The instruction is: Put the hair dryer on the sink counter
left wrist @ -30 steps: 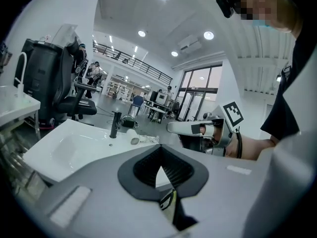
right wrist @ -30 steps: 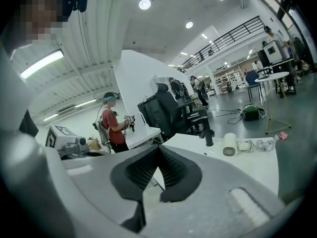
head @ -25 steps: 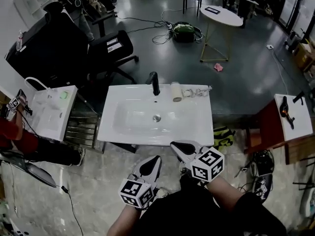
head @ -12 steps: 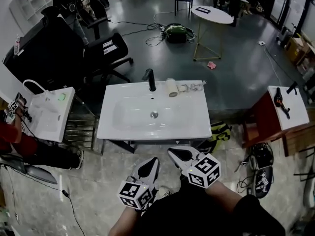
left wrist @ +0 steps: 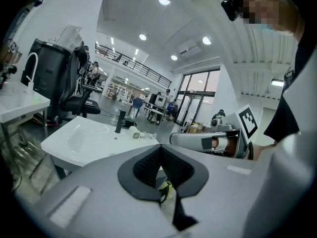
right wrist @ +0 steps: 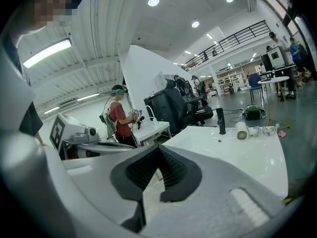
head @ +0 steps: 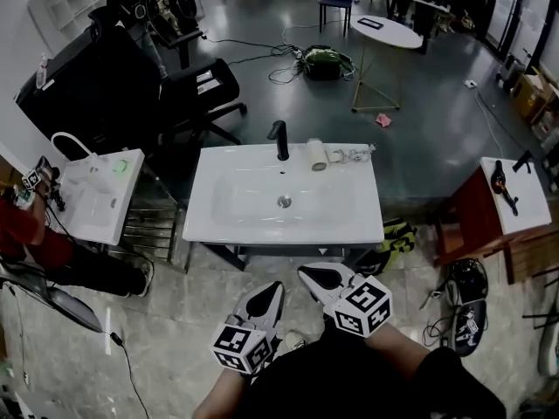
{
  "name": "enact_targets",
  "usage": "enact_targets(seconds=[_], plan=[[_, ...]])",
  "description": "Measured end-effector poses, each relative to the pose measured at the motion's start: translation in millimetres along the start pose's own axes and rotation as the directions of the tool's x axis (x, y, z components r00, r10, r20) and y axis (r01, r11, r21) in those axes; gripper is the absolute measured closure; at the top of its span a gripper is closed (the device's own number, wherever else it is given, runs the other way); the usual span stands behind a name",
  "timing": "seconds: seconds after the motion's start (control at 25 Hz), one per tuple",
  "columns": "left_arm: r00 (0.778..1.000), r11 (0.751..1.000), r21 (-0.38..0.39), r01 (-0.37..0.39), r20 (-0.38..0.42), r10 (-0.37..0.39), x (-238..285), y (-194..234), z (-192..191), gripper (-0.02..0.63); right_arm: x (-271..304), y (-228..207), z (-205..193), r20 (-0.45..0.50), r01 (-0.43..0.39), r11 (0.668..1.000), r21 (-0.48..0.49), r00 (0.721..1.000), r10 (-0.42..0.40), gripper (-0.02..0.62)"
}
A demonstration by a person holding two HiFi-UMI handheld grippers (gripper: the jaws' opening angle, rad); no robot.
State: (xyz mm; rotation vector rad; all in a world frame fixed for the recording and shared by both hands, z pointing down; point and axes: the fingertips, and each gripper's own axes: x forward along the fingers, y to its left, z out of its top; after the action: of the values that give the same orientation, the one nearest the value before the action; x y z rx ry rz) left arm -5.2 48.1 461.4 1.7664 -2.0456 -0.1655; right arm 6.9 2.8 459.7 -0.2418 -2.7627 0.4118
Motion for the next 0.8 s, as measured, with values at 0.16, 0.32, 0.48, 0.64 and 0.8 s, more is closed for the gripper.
enact_targets(seconds=[0.16,0.32,0.48,0.64,0.8], plan=[[1.000,1.000,-0.003,-0.013,0.014,0.013,-8,5,1,0.603,7,8,0,-0.015,-0.015,1.000,-0.021,1.000,0.015,0.595],[1.000,1.000,-0.005,-0.016,0.023,0.016,-13,6,1,0.603,10,14,0,-0.022,-0.024,0.999,-0.027,0.999,0.023,0.595],[1.000,1.000,-0.003,-0.021,0.022,0.021,-16,7,-1,0.603,10,16,-2,-0.025,-0.028,0.999,-0.029,0.999,0.027,0.595],[0.999,1.000,-0.009,-0.023,0.024,0.024,-17,7,-2,0.603,11,20,0,-0.024,-0.036,0.999,-0.038,0.999,0.035,0.595],[0.999,1.000,-0.006,-0.022,0.023,0.022,-18,4,-3,0.603,7,23,3,-0.021,-0.044,0.998,-0.044,0.999,0.043,0.595]])
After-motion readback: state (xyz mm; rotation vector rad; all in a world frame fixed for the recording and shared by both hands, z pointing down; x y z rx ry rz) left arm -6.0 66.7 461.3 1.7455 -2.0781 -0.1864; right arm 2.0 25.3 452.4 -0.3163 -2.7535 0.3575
